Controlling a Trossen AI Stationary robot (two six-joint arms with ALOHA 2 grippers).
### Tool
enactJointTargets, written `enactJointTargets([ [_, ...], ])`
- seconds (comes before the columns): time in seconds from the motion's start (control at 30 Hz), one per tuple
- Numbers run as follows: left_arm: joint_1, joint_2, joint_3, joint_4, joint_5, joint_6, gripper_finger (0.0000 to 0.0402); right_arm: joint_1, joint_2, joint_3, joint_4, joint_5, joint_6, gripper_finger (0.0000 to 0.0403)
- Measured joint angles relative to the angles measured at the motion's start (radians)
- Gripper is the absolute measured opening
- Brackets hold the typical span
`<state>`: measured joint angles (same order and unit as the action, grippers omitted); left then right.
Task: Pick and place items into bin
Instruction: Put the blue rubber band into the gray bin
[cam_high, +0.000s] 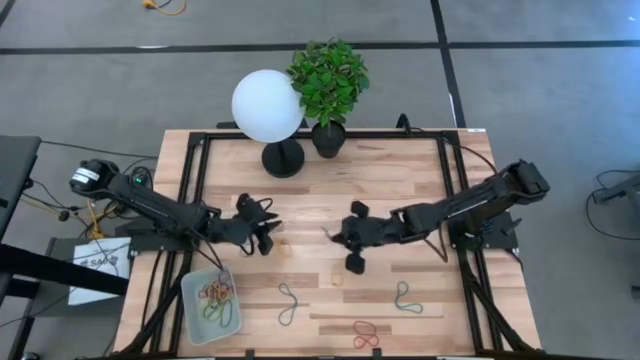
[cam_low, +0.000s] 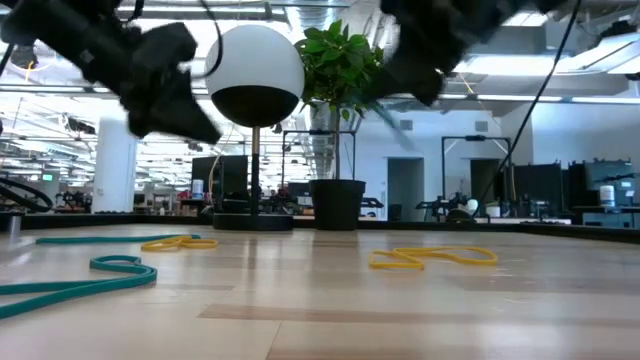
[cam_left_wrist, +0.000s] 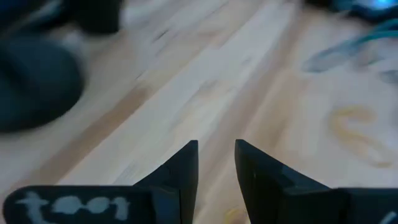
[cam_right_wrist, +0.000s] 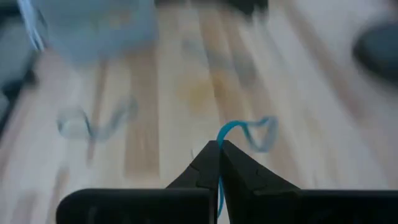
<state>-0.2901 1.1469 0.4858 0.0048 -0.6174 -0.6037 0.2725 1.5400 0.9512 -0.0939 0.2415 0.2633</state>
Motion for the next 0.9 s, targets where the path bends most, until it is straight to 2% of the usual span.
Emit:
enactJointTargets([
  [0.17,-0.044,0.000,0.001,0.219,0.007,0.216,0.0093,-0.031,0.058,0.001,0.233,-0.047,-0.084,0.0002],
  [0.37,-0.059,0.005,0.001,0.249,0.008,0.305,0.0093,-0.074,0.123,0.001,0.353,-0.165,-0.060,0.0001],
  [0.57,-0.058,0.081,0.001,0.338,0.014,0.386,0.0093,-0.117,0.198,0.002,0.554,-0.287,-0.054,0.0001],
  [0.77,-0.058,0.191,0.001,0.503,0.036,0.532,0.0093,-0.158,0.252,0.003,0.630,-0.296,-0.007,0.0001],
  [0.9,-0.058,0.235,0.001,0.543,0.033,0.567,0.0093,-0.177,0.251,0.003,0.626,-0.296,-0.001,0.0001],
])
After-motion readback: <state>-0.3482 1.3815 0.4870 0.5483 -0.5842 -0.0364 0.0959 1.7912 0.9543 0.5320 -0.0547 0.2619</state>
